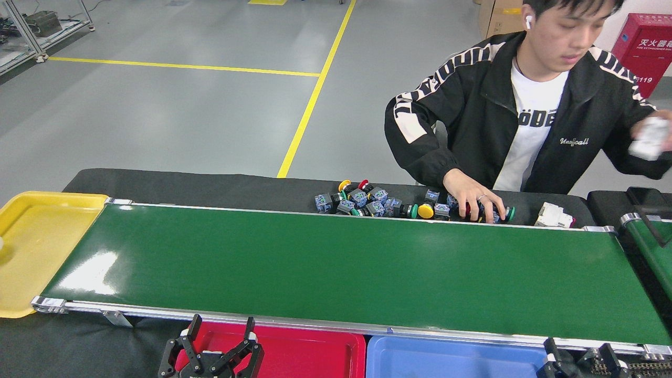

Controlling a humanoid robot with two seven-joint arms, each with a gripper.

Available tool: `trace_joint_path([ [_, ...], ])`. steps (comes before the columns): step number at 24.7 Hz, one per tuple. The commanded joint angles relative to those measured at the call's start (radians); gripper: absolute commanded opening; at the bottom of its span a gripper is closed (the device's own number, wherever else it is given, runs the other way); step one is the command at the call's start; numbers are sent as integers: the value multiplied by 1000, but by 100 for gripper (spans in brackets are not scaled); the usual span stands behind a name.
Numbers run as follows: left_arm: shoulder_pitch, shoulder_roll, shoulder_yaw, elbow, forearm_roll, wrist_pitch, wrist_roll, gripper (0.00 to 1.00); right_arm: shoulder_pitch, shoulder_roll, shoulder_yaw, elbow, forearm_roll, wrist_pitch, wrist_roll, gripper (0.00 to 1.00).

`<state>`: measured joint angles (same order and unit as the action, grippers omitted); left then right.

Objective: Pick switch part from conveyor to tray

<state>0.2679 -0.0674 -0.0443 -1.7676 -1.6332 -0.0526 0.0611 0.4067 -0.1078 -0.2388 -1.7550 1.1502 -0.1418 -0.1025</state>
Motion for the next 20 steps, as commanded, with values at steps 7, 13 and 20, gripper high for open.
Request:
trace_joint_path([
  [7,-6,8,-2,-13,3,-4,6,100,-6,-1,-5,-14,-3,-9,-11,99],
  [13,4,0,-6,-13,3,-4,6,100,-6,-1,-5,-14,-3,-12,-11,99],
  [20,5,8,-5,-13,1,-3,6,100,-8,-1,-5,-14,-3,-12,-9,99],
])
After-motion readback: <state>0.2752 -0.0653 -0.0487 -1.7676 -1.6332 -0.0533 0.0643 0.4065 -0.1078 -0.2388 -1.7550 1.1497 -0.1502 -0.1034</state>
